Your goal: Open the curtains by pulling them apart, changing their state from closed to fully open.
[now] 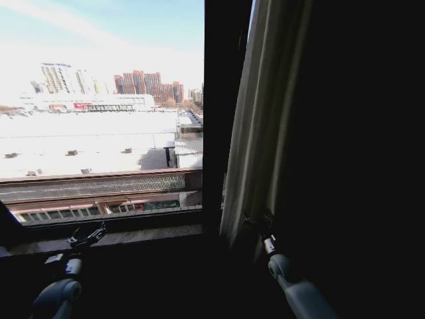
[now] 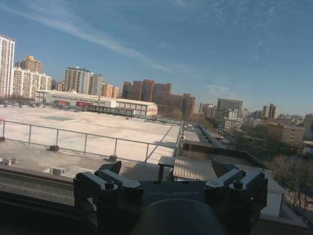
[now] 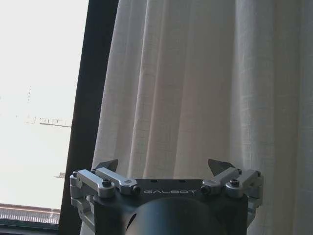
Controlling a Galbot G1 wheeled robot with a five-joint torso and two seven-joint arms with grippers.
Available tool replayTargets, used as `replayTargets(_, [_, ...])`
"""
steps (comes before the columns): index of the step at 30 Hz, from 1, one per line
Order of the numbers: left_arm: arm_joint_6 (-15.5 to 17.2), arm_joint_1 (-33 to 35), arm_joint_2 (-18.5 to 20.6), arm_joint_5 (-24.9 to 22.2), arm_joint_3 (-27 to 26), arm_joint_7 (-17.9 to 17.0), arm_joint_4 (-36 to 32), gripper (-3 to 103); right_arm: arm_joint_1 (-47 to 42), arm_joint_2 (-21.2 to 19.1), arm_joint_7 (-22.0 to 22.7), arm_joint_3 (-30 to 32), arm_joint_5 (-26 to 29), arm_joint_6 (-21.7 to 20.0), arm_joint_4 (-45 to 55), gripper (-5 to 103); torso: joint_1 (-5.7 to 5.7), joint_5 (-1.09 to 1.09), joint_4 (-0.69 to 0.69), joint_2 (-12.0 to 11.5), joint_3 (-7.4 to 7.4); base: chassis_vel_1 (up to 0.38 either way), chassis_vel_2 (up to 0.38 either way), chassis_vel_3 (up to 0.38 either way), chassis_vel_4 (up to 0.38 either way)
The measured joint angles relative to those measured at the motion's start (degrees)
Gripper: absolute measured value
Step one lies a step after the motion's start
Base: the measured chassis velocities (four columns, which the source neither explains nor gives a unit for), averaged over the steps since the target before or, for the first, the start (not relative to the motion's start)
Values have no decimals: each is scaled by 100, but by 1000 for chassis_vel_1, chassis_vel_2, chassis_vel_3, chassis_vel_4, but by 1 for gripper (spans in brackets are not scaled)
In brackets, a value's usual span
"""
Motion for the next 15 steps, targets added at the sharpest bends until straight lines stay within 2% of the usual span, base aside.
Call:
replayTargets(8, [0,0,0,0,0,0,0,100,-59,48,8,-23,-56,9,60,100,0,1,0,0,0,40,55,-52,-50])
replayTargets(15, [0,0,0,0,0,0,0,100,-86,43,-7,-22,-69,9,96,100,0,1,0,0,0,173,176,-161,-192])
